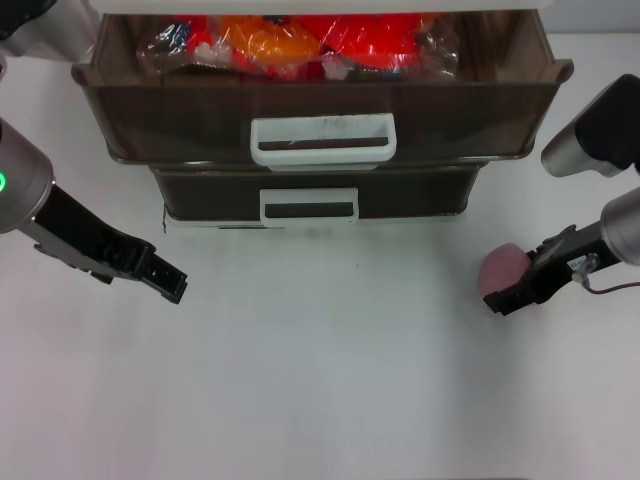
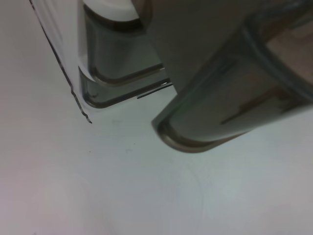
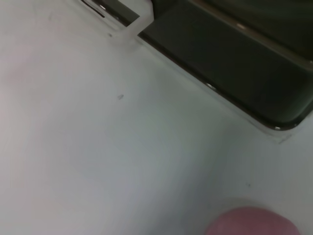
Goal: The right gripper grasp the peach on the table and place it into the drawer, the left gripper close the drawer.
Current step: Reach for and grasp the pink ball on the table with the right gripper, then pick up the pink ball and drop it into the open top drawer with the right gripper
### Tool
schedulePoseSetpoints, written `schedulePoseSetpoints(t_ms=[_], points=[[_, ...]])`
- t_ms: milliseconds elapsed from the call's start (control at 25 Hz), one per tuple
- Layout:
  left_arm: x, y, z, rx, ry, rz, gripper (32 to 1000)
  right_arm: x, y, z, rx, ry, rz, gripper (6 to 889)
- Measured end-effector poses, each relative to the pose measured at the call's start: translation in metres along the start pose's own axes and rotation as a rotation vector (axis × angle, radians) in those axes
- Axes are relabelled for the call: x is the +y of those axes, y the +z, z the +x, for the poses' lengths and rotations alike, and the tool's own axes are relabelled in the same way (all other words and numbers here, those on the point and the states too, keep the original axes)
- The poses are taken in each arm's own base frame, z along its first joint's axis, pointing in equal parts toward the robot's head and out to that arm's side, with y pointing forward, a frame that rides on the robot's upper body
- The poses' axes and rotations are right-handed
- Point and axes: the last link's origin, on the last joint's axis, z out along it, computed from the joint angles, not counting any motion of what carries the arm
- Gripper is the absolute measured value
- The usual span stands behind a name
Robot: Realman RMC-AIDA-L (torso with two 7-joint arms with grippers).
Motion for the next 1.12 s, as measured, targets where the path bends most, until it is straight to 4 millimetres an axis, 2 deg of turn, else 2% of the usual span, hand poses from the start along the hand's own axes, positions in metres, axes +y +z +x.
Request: schedulePoseSetpoints(t_ms=[520, 720, 1120], points=[[-0.0001, 0.0000, -0.0001, 0.001, 0.002, 0.000, 884, 0.0002, 0.0002, -0.0016, -0.004, -0.009, 0.002, 841], [-0.0005, 0.0000, -0.0004, 0.000, 0.001, 0.002, 884, 0.0001, 0.0005, -0.0019, -0.015, -0.017, 0.002, 680], [-0.0001, -0.0002, -0.0006, 0.000, 0.003, 0.001, 884, -0.0001, 0.0000, -0.0019, -0.018, -0.020, 0.004, 275]])
